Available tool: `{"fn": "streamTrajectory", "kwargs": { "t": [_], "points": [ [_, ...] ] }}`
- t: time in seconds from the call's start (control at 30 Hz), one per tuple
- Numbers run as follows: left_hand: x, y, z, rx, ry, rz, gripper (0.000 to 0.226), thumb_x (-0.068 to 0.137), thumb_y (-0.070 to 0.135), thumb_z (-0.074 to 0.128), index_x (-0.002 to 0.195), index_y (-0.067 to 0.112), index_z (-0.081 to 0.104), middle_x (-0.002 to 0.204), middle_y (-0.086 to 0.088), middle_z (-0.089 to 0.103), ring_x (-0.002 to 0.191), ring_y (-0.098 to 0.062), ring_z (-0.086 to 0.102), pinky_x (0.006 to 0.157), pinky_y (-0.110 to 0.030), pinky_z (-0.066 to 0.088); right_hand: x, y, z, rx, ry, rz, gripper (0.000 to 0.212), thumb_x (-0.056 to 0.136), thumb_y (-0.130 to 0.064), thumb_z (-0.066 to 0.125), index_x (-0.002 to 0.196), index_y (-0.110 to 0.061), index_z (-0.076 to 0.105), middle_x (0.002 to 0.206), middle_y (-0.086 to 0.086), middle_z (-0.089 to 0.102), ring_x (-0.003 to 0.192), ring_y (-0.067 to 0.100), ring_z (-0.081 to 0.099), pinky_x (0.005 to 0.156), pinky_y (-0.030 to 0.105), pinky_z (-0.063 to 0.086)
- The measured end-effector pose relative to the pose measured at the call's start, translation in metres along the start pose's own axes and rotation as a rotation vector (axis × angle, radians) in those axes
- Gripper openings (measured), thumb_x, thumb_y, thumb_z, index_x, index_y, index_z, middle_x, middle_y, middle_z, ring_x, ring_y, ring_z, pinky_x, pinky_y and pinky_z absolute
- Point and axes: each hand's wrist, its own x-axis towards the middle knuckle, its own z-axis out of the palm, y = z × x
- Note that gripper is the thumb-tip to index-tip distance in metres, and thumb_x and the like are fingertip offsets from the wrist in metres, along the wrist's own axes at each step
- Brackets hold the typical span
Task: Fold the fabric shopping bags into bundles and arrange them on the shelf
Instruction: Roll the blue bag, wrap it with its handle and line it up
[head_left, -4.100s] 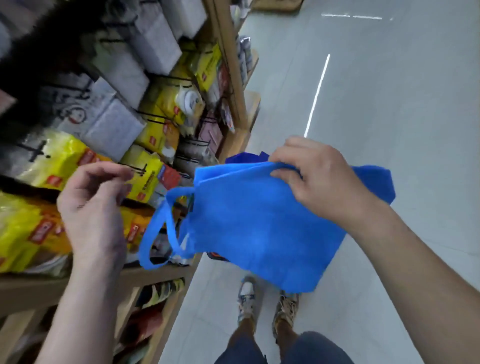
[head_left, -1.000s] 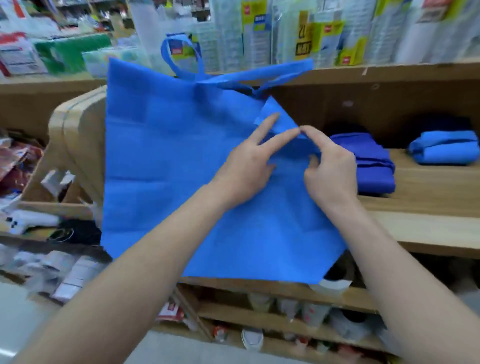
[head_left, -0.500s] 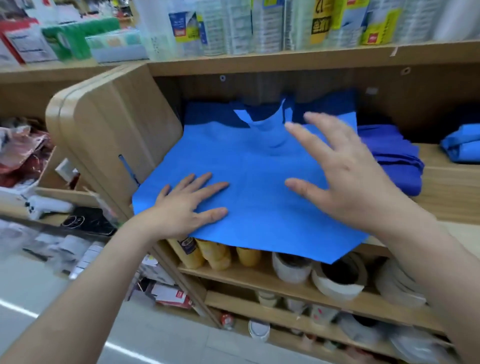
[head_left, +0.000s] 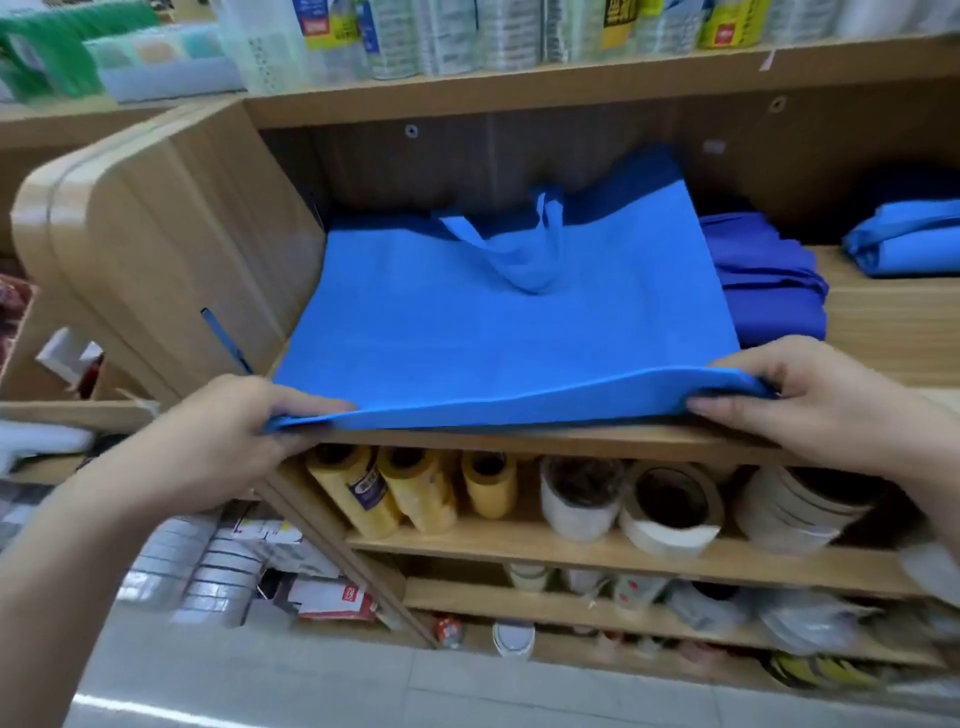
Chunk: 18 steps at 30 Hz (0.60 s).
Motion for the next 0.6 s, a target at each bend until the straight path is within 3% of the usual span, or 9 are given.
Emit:
{"fn": "streamTrajectory", "kwargs": {
  "t": [0.07,0.1,0.13,0.17,0.23,0.3,0.4,0.5,0.6],
  "points": [
    [-0.006,-0.007,-0.002,-0.211,0.084,-0.035,0.051,0.062,0.086,0.059,0.086,0.044,0.074,0.083,0.019,0.074,0.084,-0.002,0.068,0.082,-0.026,0.050,-0.004,-0.003,0.006,0.136,0.165,0.063,0.047,0.075,-0.061,0.072,0.076,-0.014,0.073,0.064,-0.009,0.063,0.060,0.003,0.055,0.054,0.021,0.042],
    [-0.008,-0.009,0.002,-0.325,0.137,-0.056,0.045,0.063,0.081,0.063,0.084,0.043,0.074,0.079,0.015,0.073,0.075,0.000,0.066,0.077,-0.026,0.050,-0.006,-0.006,0.012,0.172,0.245,0.075,0.024,0.079,-0.042,0.077,0.076,-0.019,0.074,0.066,-0.014,0.067,0.061,-0.001,0.057,0.055,0.014,0.044],
    [-0.007,-0.010,0.008,-0.372,0.230,-0.085,0.023,0.070,0.064,0.071,0.082,0.044,0.073,0.076,0.015,0.073,0.069,0.001,0.064,0.072,-0.025,0.050,-0.006,-0.007,0.018,0.166,0.357,0.097,0.007,0.080,-0.027,0.079,0.081,-0.023,0.073,0.072,-0.016,0.071,0.066,-0.004,0.061,0.060,0.011,0.046],
    [-0.009,-0.006,0.013,-0.363,0.328,-0.090,0.007,0.075,0.046,0.077,0.080,0.043,0.072,0.075,0.016,0.072,0.067,0.002,0.062,0.068,-0.022,0.048,-0.006,-0.008,0.024,0.105,0.456,0.114,0.013,0.078,-0.021,0.080,0.088,-0.025,0.072,0.079,-0.014,0.072,0.075,-0.001,0.063,0.069,0.010,0.048],
    [-0.008,-0.002,0.027,-0.219,0.524,-0.130,0.015,0.076,0.032,0.081,0.085,0.035,0.069,0.080,0.013,0.071,0.074,0.000,0.061,0.068,-0.021,0.049,-0.006,-0.007,0.036,-0.067,0.587,0.116,0.039,0.077,-0.019,0.081,0.111,-0.028,0.065,0.087,-0.008,0.062,0.086,0.008,0.057,0.084,0.016,0.045],
    [-0.005,0.000,0.038,-0.024,0.611,-0.121,0.037,0.075,0.032,0.082,0.108,0.030,0.066,0.095,0.003,0.065,0.087,-0.015,0.060,0.074,-0.034,0.051,-0.003,-0.005,0.043,-0.213,0.606,0.067,0.059,0.077,-0.016,0.079,0.130,-0.029,0.056,0.089,0.001,0.050,0.087,0.012,0.049,0.084,0.025,0.041],
    [0.003,-0.007,0.041,0.238,0.657,0.125,0.040,0.081,0.018,0.079,0.119,0.021,0.068,0.110,-0.007,0.059,0.099,-0.031,0.056,0.074,-0.044,0.052,-0.001,-0.004,0.048,-0.429,0.538,0.024,0.052,0.080,-0.010,0.075,0.127,-0.028,0.063,0.106,0.003,0.048,0.085,0.019,0.050,0.072,0.035,0.044],
    [0.012,-0.016,0.037,0.435,0.506,0.431,0.028,0.093,0.020,0.054,0.115,0.016,0.073,0.129,-0.015,0.061,0.116,-0.039,0.057,0.089,-0.051,0.049,0.000,-0.007,0.051,-0.691,0.499,-0.009,0.039,0.083,-0.004,0.066,0.111,-0.030,0.073,0.129,0.004,0.057,0.109,0.032,0.053,0.080,0.048,0.039],
    [0.012,-0.021,0.040,0.405,0.150,0.379,0.067,0.095,0.061,0.032,0.143,0.018,0.050,0.149,-0.001,0.046,0.136,-0.021,0.045,0.111,-0.035,0.035,0.000,-0.003,0.049,-0.800,0.279,-0.032,0.051,0.085,-0.013,0.037,0.121,-0.033,0.068,0.137,-0.004,0.059,0.132,0.019,0.049,0.098,0.045,0.029]
  ]
}}
